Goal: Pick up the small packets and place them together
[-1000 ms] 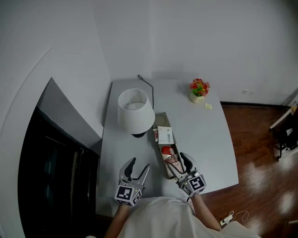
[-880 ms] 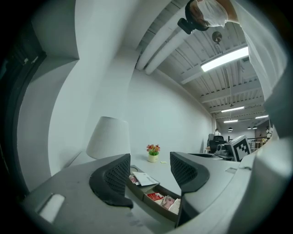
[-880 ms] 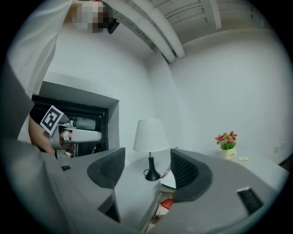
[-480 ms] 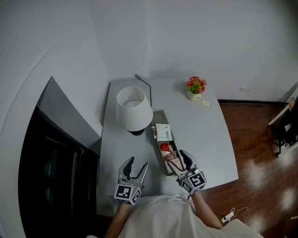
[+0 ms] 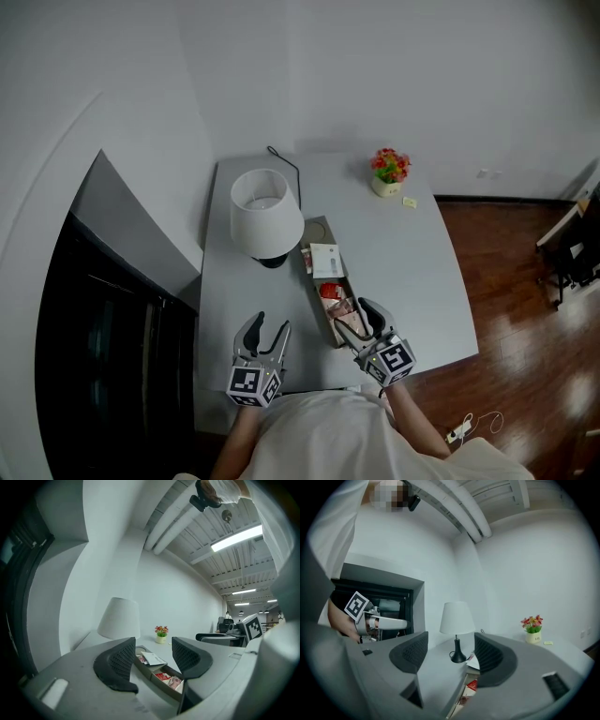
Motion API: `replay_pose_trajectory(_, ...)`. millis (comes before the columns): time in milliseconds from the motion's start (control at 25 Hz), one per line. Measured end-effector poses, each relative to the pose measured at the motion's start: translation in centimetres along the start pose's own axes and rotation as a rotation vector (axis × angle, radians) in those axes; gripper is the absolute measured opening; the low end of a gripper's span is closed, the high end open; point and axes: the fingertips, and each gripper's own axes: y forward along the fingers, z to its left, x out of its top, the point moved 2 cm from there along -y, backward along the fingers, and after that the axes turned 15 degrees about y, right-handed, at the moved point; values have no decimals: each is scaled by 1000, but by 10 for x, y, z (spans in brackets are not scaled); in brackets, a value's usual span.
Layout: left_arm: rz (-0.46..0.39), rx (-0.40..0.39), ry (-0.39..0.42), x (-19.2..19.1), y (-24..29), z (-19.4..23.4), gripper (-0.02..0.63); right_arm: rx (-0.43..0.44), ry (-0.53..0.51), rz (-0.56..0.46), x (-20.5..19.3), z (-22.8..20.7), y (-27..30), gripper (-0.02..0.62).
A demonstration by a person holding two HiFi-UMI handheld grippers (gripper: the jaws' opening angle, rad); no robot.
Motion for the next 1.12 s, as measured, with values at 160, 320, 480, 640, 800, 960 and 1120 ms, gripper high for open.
replay_pose_trajectory(160,3,-3,-3,-3,-2,-3,244,-16,-21,-4,1,0,-4,319)
replay_pose_trajectory(320,-2,-9,-12,-5,-6,-6,244,-18,-105,-5,4,8,-12,319)
replay_pose_trajectory(480,8,-9,-14,-8,-10,-8,244,-10,-92,8,1,10,-12,285)
replay_pose_trajectory(640,21,-19,-10,-11,-13,-10,244,-2,-73,18,-5,11,-14,282)
replay_pose_trajectory(800,24,-17,-14,-12,-14,-10,244,8,-66,33,-8,12,-13,282)
replay_pose_trajectory(960,18,-16,-12,-9,-11,-9,244,-5,-73,48,-9,8,-12,281)
replay_pose_trajectory(1120,21,-15,-5,-9,-11,-8,244,-3,-82,64,-8,8,-8,281)
